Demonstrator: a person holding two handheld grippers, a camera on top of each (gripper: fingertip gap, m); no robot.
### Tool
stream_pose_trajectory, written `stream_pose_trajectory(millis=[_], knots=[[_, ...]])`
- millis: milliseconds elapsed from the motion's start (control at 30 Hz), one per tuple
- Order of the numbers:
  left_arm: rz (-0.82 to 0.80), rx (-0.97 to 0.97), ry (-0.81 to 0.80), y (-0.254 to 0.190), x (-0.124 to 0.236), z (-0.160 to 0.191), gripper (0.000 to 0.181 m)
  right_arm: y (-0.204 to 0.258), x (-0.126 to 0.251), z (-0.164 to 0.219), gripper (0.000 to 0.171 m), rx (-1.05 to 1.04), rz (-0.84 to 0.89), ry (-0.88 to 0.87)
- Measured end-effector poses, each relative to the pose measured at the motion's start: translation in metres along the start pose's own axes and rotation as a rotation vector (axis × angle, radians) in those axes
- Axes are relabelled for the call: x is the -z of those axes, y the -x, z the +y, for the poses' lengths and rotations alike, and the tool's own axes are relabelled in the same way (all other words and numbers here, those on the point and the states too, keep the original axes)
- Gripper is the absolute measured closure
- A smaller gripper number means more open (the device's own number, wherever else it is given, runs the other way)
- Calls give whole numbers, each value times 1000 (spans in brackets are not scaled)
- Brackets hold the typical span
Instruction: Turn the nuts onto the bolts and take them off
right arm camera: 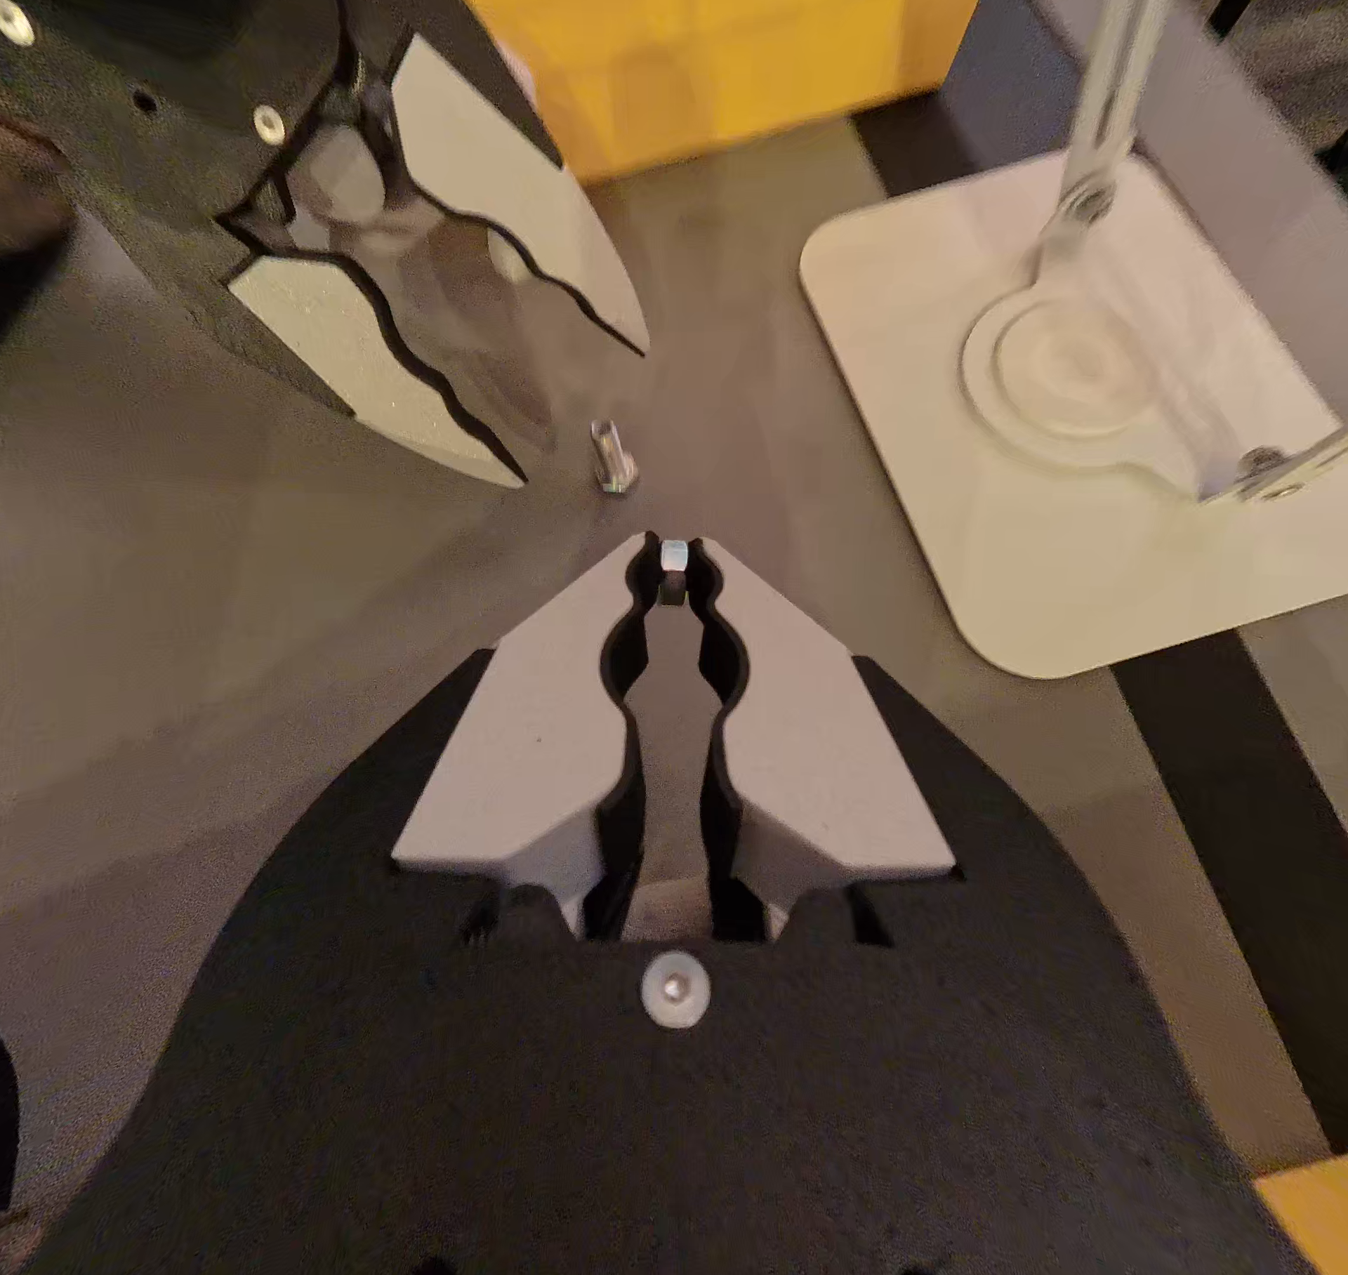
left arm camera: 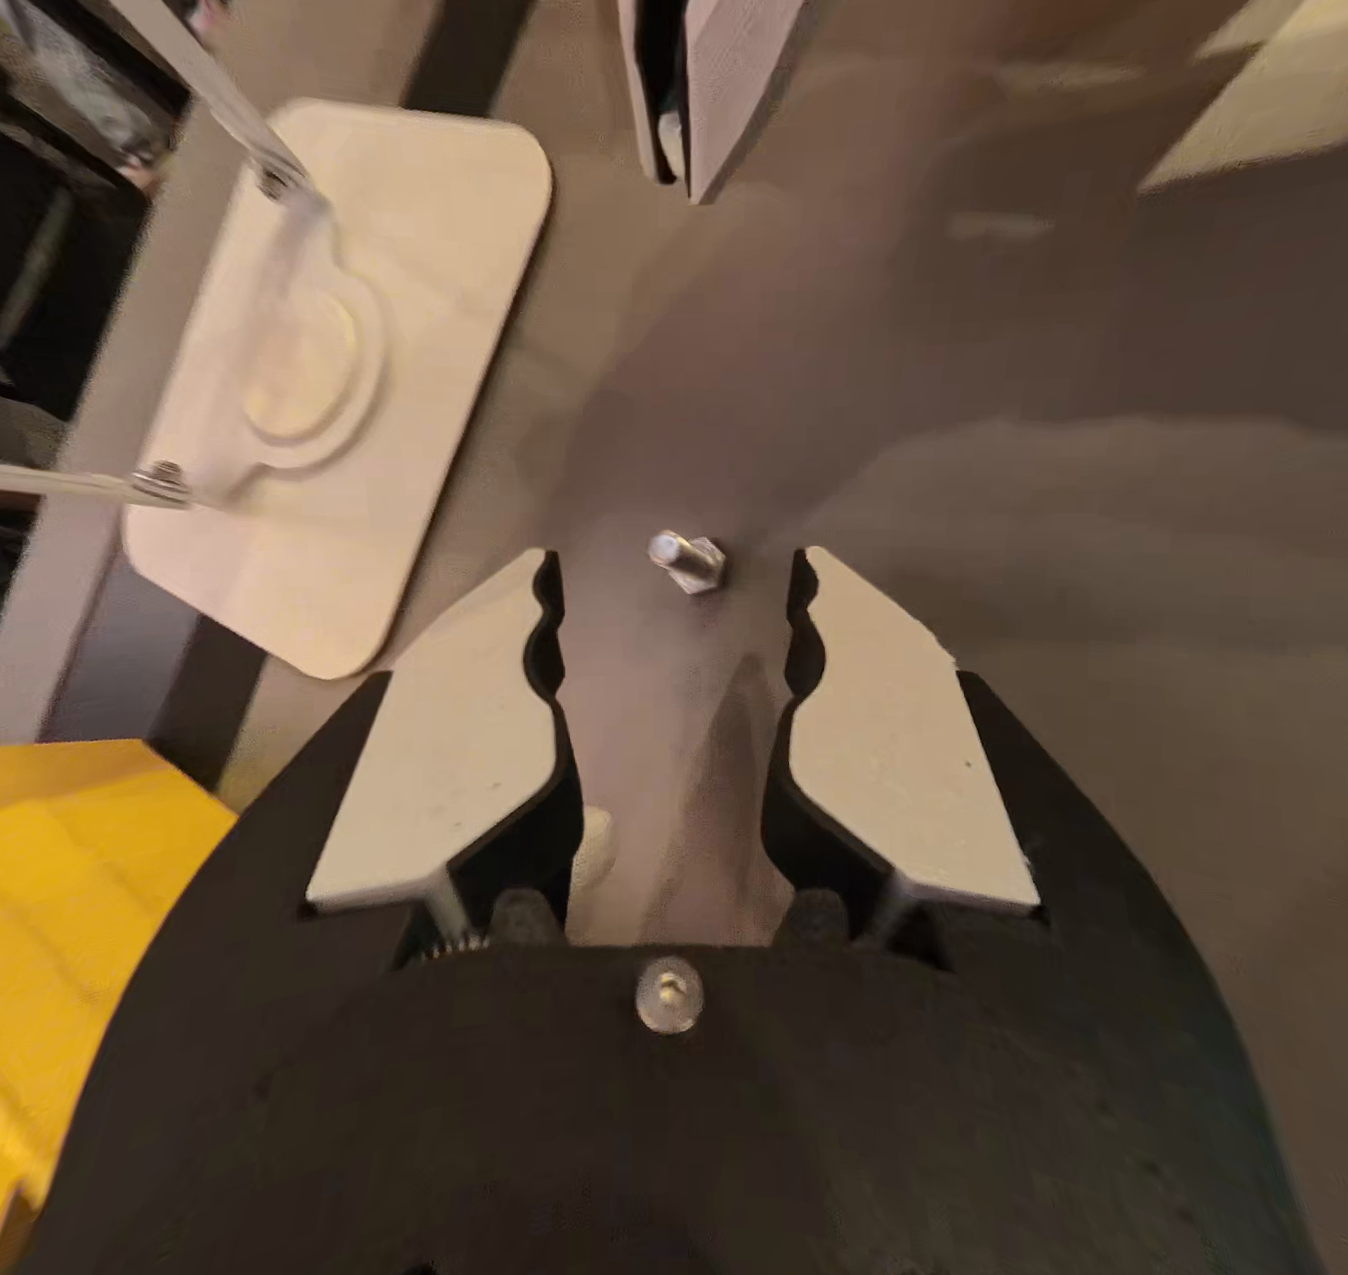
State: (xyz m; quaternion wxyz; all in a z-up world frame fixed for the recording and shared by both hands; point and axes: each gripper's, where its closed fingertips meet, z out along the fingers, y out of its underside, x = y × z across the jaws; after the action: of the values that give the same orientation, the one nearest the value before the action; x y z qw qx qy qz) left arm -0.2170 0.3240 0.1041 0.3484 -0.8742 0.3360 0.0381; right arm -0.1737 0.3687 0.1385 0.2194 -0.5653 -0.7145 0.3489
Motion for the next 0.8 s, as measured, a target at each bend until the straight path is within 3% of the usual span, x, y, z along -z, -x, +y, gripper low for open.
stream_pose_trajectory(millis=[33,333,633,800], knots=[[11,14,2,-3,-6,4,123,-1,-6,7,165,9,17,53],[5,95,-25,-2,-34,12,171,9,-41,39,165,190,28,287],[-12,77,-60,2,-32,8,171,19,-59,47,165,148,-60,265],[-19,76,-82,6,-29,5,171,24,-55,49,151,120,-92,260]])
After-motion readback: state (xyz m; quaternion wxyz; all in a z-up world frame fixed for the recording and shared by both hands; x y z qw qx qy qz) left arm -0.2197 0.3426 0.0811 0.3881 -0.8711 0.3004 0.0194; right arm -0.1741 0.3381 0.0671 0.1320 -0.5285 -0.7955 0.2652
